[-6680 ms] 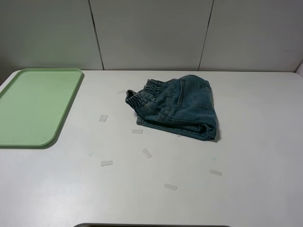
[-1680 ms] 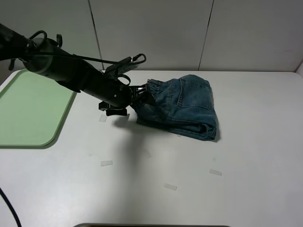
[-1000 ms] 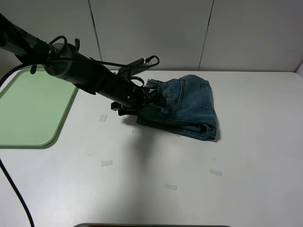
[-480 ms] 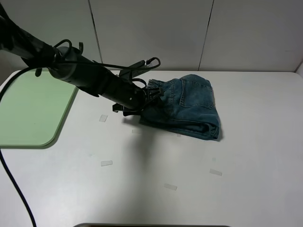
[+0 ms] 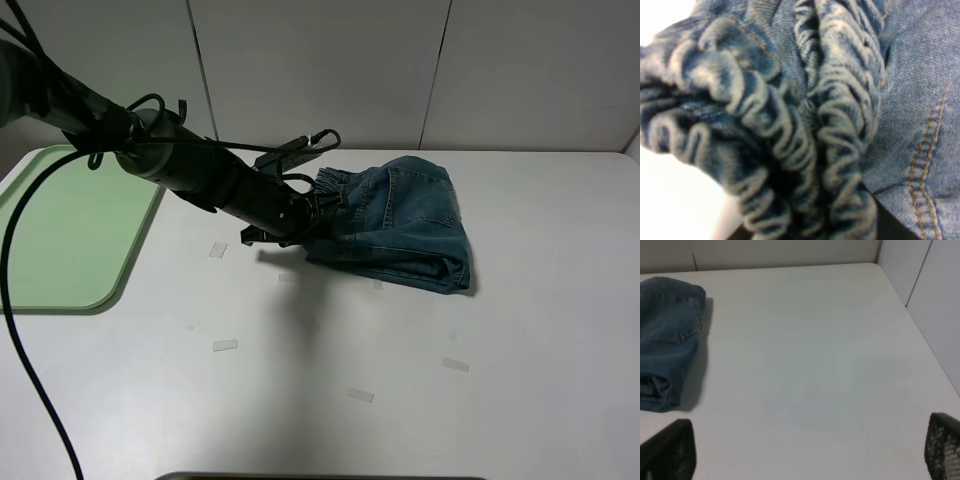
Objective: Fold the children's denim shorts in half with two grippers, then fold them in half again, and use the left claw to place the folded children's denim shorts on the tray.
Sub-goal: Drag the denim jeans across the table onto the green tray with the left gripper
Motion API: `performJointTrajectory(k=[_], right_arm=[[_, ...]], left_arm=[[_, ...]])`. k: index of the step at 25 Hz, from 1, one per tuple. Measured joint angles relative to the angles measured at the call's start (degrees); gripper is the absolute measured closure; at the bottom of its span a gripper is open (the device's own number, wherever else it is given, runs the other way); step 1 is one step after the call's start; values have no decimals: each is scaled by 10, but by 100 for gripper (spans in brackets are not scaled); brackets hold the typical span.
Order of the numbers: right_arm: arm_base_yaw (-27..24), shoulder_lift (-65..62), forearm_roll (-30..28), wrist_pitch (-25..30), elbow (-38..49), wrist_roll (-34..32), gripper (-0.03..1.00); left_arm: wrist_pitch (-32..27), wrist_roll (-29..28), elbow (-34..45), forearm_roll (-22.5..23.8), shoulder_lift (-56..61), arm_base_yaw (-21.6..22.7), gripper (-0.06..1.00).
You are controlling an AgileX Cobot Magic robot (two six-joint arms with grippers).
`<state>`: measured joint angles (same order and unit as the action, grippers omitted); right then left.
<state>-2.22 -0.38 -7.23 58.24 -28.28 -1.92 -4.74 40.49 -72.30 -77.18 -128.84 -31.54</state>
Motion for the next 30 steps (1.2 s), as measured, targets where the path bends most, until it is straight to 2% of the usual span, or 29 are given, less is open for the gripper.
performJointTrajectory(k=[4,7,12,19,23,30], right_arm=[[0,0,0,0,0,0,27],[0,0,0,0,0,0,27],[0,0,0,0,0,0,27],[0,0,0,0,0,0,27],[0,0,0,0,0,0,27],[0,0,0,0,0,0,27]], left_arm=[[0,1,0,5,0,0,73],[-1,4,-2,32,2,0,73],[-9,4,-8,108,12,5,73],[-36,6,-17,237,60,25,74],[-40,-14,-17,311,88,34,74],[-49,-45,-17,393,98,36,74]])
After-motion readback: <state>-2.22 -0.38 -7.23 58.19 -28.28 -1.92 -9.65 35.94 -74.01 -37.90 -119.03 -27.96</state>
